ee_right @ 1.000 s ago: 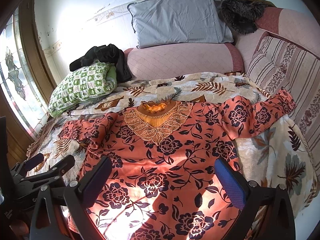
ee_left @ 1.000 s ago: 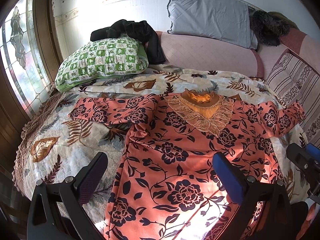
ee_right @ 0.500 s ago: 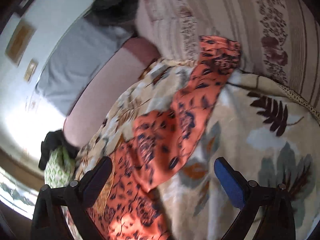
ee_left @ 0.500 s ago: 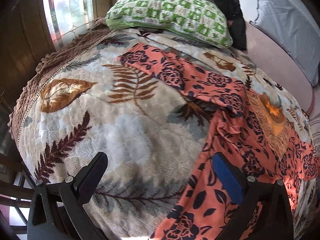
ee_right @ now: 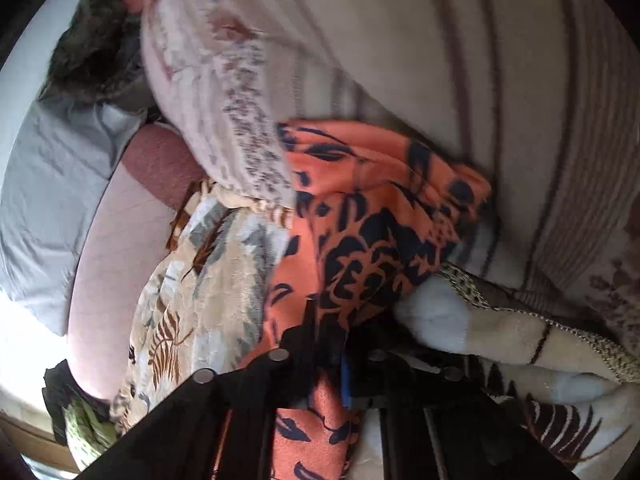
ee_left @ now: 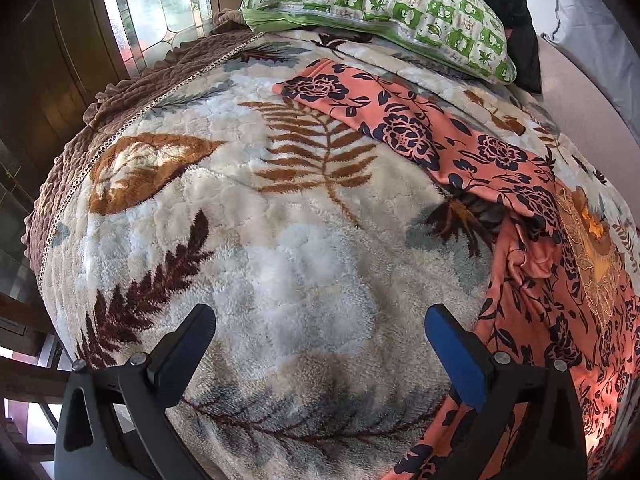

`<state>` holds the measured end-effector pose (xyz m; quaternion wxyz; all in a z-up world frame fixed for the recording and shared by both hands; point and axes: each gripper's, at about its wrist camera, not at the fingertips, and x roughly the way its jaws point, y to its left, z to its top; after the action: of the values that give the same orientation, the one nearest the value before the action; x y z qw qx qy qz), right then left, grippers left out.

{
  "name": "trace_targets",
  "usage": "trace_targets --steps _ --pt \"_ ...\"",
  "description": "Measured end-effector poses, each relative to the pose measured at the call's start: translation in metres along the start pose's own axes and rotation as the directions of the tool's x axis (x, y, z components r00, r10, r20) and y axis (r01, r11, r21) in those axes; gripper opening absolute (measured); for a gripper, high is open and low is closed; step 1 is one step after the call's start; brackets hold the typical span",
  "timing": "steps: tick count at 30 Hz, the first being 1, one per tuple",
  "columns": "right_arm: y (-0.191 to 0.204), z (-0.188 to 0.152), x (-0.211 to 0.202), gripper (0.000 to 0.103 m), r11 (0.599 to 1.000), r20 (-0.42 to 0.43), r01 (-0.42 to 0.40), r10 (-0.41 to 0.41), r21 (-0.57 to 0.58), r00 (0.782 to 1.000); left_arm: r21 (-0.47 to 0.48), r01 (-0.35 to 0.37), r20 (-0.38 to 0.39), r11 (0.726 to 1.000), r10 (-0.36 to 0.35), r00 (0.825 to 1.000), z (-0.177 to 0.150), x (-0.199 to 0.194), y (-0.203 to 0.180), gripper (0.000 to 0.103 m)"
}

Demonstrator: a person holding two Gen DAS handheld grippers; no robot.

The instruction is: Fold small clothes

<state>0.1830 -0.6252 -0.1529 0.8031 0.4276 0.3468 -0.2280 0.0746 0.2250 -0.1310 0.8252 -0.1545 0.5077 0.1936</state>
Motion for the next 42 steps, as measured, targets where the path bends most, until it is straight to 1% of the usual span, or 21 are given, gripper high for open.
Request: trace_targets --steps 3,5,9,11,12,13,14,15,17,18,19,20,22,25,27,29,30,32,33,39,42 --pt "0.077 -0.017 -0.052 0.007 0.975 0.081 -0.094 0.112 -0.202 0.99 -0.015 0.022 0.019 1.0 -0.022 1.0 -0.001 0.0 0.008 0.103" --pt "0.142 -0.049 -0.089 0.007 0.923 0.093 -0.168 0.212 -0.347 0.973 -0.027 0.039 0.035 0.999 -0.038 0.999 -0.004 -0.002 0.016 0.103" --pt "0.264 -0.164 -0.139 0.007 0.751 -0.016 -0.329 0.391 -0.572 0.92 -0.022 0.051 0.075 0.998 -0.049 0.996 -0.011 -0.015 0.031 0.103" --pt "0.303 -0.234 -0.14 0.009 0.678 -0.104 -0.396 0.429 -0.619 0.897 -0.024 0.053 0.098 0.998 -0.051 0.994 -0.014 -0.024 0.041 0.103" --pt "0.314 -0.271 -0.133 0.01 0.661 -0.152 -0.416 0.419 -0.624 0.895 -0.026 0.06 0.105 0.998 -0.057 0.993 -0.014 -0.027 0.046 0.103" --pt "0.325 -0.31 -0.117 0.026 0.642 -0.217 -0.43 0.386 -0.635 0.897 -0.026 0.066 0.106 0.997 -0.063 0.992 -0.015 -0.028 0.05 0.103" --pt "0.331 -0.348 -0.097 0.071 0.611 -0.302 -0.462 0.352 -0.643 0.886 -0.024 0.072 0.104 0.997 -0.07 0.992 -0.016 -0.029 0.053 0.103" --pt "0.331 -0.382 -0.074 0.093 0.59 -0.362 -0.477 0.311 -0.652 0.879 -0.022 0.076 0.103 0.997 -0.073 0.992 -0.016 -0.03 0.056 0.103" --pt "0.317 -0.432 -0.037 0.099 0.606 -0.41 -0.445 0.206 -0.659 0.888 -0.016 0.082 0.107 0.996 -0.08 0.991 -0.017 -0.034 0.058 0.103" --pt "0.308 -0.443 -0.022 0.099 0.619 -0.47 -0.466 0.172 -0.632 0.866 -0.006 0.086 0.114 0.996 -0.085 0.99 -0.018 -0.036 0.057 0.103" --pt "0.294 -0.445 -0.019 0.099 0.635 -0.51 -0.488 0.168 -0.598 0.844 0.006 0.088 0.123 0.996 -0.088 0.988 -0.018 -0.037 0.055 0.103" --pt "0.286 -0.442 -0.02 0.099 0.646 -0.514 -0.496 0.181 -0.581 0.838 0.018 0.091 0.128 0.996 -0.093 0.987 -0.016 -0.036 0.051 0.103" --pt "0.273 -0.42 -0.031 0.099 0.675 -0.468 -0.479 0.219 -0.561 0.856 0.033 0.12 0.119 0.992 -0.124 0.985 -0.012 -0.033 0.039 0.103" --pt "0.26 -0.362 -0.039 0.099 0.745 -0.419 -0.487 0.303 -0.456 0.856 0.025 0.23 0.087 0.973 -0.232 0.969 0.001 -0.024 0.018 0.103" --pt "0.245 -0.337 -0.024 0.1 0.785 -0.429 -0.486 0.315 -0.384 0.847 -0.032 0.324 0.069 0.945 -0.321 0.944 0.018 -0.011 0.011 0.103" --pt "0.226 -0.325 0.01 0.101 0.847 -0.456 -0.375 0.183 -0.377 0.871 -0.106 0.401 0.059 0.91 -0.397 0.916 0.042 0.006 0.01 0.103" --pt "0.215 -0.326 0.029 0.101 0.871 -0.492 -0.34 0.135 -0.355 0.86 -0.153 0.442 0.054 0.884 -0.439 0.897 0.056 0.016 0.012 0.103" --pt "0.202 -0.325 0.025 0.101 0.843 -0.473 -0.416 0.229 -0.341 0.851 -0.25 0.496 0.056 0.831 -0.499 0.865 0.081 0.037 0.017 0.103" --pt "0.204 -0.327 0.023 0.101 0.833 -0.473 -0.419 0.223 -0.361 0.852 -0.285 0.507 0.069 0.814 -0.51 0.857 0.094 0.048 0.021 0.103" --pt "0.21 -0.334 0.024 0.102 0.813 -0.471 -0.413 0.199 -0.409 0.859 -0.404 0.461 0.114 0.79 -0.457 0.882 0.151 0.097 0.039 0.102" --pt "0.206 -0.334 0.023 0.102 0.812 -0.467 -0.417 0.207 -0.408 0.86 -0.453 0.438 0.124 0.777 -0.431 0.894 0.167 0.115 0.048 0.095"
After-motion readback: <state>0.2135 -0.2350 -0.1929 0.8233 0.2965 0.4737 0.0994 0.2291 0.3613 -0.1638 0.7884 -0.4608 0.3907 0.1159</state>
